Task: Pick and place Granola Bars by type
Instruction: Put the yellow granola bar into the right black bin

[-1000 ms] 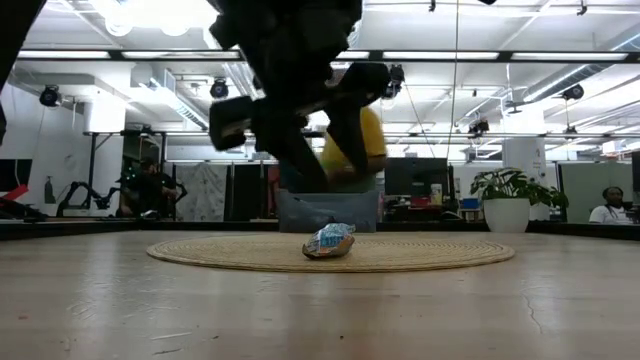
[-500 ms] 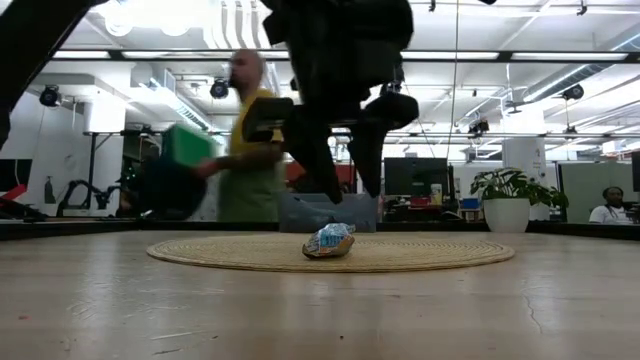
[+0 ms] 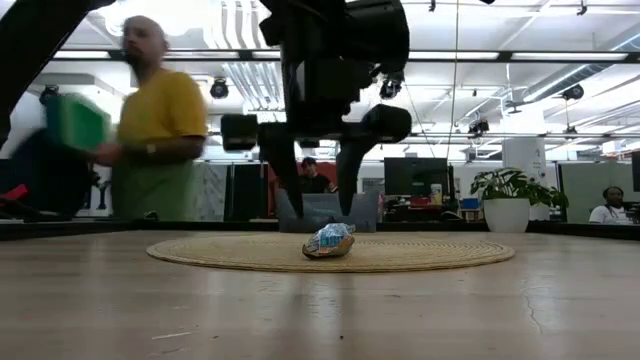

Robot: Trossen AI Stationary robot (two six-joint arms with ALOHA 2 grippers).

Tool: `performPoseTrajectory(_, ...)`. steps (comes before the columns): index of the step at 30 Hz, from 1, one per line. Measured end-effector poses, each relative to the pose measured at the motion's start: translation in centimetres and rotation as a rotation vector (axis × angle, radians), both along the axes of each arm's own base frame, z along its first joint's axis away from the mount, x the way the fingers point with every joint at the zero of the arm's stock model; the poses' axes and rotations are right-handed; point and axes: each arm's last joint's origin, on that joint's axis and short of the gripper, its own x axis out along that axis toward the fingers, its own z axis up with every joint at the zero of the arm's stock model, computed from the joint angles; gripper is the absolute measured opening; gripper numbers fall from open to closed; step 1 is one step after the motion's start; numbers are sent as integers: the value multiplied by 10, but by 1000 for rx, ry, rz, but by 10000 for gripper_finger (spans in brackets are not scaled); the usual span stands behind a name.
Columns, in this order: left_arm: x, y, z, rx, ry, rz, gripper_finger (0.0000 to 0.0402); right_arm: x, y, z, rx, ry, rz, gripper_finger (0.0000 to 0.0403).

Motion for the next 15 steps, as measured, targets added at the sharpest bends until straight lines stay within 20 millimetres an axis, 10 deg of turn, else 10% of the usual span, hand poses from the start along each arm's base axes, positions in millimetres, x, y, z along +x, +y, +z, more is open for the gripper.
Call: performPoseTrajectory(15, 2, -8, -15, 91, -67, -80, 192, 0, 0, 0, 5, 3, 17, 9)
